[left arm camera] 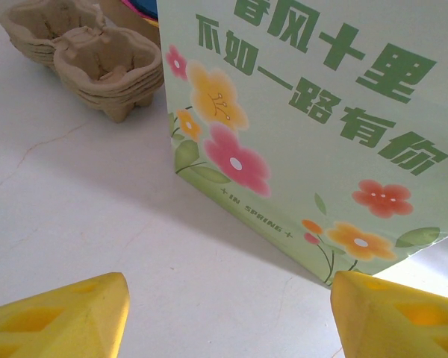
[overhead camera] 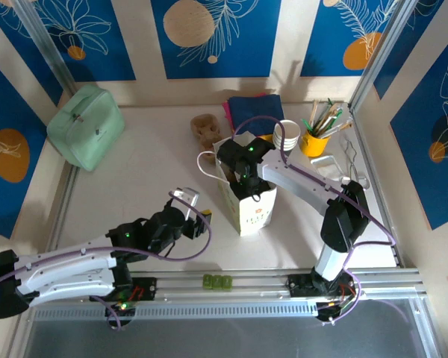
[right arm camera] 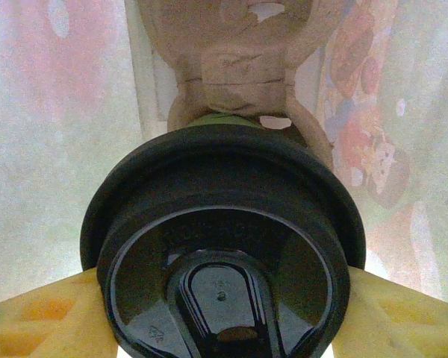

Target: Pack the takeout coffee

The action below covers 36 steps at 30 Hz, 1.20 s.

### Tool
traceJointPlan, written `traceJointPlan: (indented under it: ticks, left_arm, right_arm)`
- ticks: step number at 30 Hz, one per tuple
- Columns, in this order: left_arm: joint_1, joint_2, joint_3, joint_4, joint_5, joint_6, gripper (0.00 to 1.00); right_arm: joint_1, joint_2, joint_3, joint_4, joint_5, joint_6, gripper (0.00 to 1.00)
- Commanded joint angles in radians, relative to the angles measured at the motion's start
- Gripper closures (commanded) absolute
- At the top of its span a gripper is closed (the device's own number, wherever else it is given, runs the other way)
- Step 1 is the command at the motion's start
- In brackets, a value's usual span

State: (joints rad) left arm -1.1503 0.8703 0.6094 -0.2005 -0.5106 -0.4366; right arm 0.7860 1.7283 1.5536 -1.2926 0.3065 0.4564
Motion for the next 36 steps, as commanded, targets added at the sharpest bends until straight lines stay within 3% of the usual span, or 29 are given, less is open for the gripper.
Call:
traceJointPlan:
  ticks: [1, 36]
  left_arm:
    - [0.001, -0.010, -0.003, -0.007, -0.023, -0.003, 0.28]
    - [0.003, 0.029, 0.025, 0.001, -0.021, 0.014, 0.28]
  right_arm:
    - [-0.010, 0.028, -0.014, -0.004, 0.012, 0.001, 0.42]
    - [-0.008, 0.015, 0.034, -0.037, 0.003, -0.009, 0.42]
